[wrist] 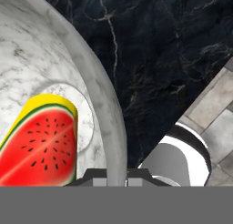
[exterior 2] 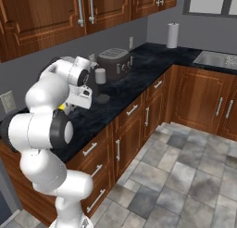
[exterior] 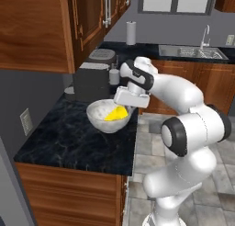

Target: Place the cup inside the bowl on the dining table and move the bowl to any counter.

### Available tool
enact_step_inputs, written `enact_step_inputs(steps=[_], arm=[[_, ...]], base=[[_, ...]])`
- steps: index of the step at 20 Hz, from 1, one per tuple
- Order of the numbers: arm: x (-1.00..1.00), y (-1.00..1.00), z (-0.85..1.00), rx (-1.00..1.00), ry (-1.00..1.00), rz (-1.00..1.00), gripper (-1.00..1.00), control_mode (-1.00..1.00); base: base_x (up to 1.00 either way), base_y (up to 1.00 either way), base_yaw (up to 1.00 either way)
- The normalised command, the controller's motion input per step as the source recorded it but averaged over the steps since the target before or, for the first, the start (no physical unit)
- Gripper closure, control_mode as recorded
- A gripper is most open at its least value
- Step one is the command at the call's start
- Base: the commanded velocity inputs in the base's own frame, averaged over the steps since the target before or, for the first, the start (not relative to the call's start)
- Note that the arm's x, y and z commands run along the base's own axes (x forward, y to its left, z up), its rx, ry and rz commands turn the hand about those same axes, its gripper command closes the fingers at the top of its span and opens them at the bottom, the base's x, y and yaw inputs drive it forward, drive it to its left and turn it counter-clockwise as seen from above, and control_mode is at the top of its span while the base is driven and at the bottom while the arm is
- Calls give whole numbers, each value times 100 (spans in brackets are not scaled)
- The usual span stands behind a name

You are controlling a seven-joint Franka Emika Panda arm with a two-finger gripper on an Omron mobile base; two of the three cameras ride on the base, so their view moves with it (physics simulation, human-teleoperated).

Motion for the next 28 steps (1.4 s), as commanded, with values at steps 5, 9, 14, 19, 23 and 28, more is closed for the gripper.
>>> enact_step_inputs(steps=[5, 9, 14, 19, 23, 28], arm=[[6, 6, 0, 0, 0, 4, 100, -100], [0, 4, 0, 0, -1, 3, 100, -100], [-1, 3, -6, 0, -12, 1, 100, -100], [-10, 0, -14, 0, -12, 0, 100, -100], [0, 0, -28, 0, -1, 0, 100, -100], [0, 1, -29, 0, 0, 0, 100, -100]], base=[[0, 0, 0], [0, 0, 0], [0, 0, 0], [0, 0, 0], [0, 0, 0], [0, 0, 0]])
